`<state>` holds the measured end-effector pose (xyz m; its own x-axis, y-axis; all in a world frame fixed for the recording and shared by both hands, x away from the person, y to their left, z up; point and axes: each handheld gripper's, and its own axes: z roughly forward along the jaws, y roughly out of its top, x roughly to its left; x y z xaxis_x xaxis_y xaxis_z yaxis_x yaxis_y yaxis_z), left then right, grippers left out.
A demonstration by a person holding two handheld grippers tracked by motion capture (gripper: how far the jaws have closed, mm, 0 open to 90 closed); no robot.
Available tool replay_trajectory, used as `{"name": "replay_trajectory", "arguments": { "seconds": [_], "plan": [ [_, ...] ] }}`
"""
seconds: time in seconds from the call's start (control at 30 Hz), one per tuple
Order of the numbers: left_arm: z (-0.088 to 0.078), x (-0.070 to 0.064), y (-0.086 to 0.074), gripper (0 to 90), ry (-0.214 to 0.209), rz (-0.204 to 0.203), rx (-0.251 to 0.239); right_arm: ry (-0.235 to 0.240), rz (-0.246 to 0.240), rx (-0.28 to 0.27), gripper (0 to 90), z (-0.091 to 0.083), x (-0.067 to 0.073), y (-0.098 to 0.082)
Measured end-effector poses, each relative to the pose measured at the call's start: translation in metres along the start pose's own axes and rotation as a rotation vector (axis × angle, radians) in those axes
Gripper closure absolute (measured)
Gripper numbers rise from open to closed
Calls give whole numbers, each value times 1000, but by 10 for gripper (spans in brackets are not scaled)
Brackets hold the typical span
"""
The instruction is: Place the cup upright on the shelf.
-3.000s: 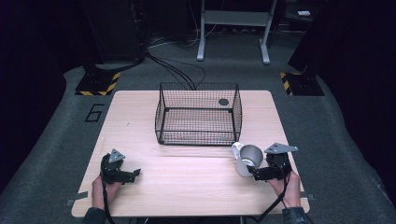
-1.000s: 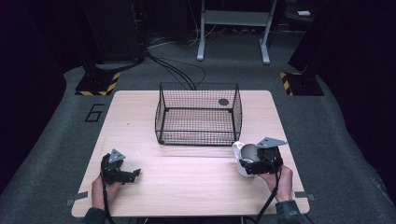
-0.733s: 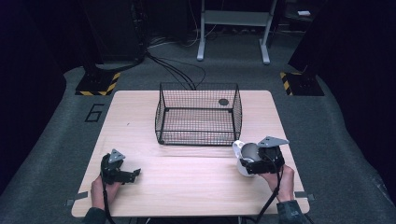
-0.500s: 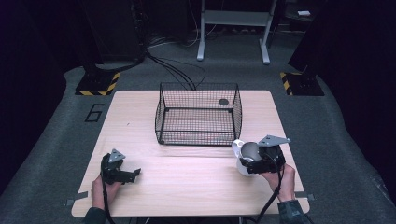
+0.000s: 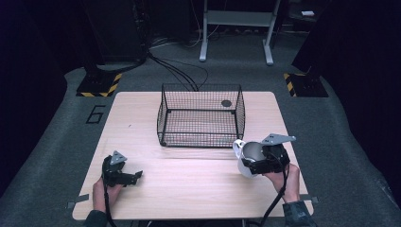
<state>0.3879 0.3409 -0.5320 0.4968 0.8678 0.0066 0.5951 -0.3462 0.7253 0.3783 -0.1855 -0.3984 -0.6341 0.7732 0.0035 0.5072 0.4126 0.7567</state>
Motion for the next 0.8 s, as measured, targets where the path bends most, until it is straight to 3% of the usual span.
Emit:
{"name": "replay_trajectory", "arguments": {
  "seconds": [0.8],
  "plan": [
    [0, 0, 0, 0, 0, 1, 1, 52, -17, -23, 56, -10, 4, 30]
  ]
}}
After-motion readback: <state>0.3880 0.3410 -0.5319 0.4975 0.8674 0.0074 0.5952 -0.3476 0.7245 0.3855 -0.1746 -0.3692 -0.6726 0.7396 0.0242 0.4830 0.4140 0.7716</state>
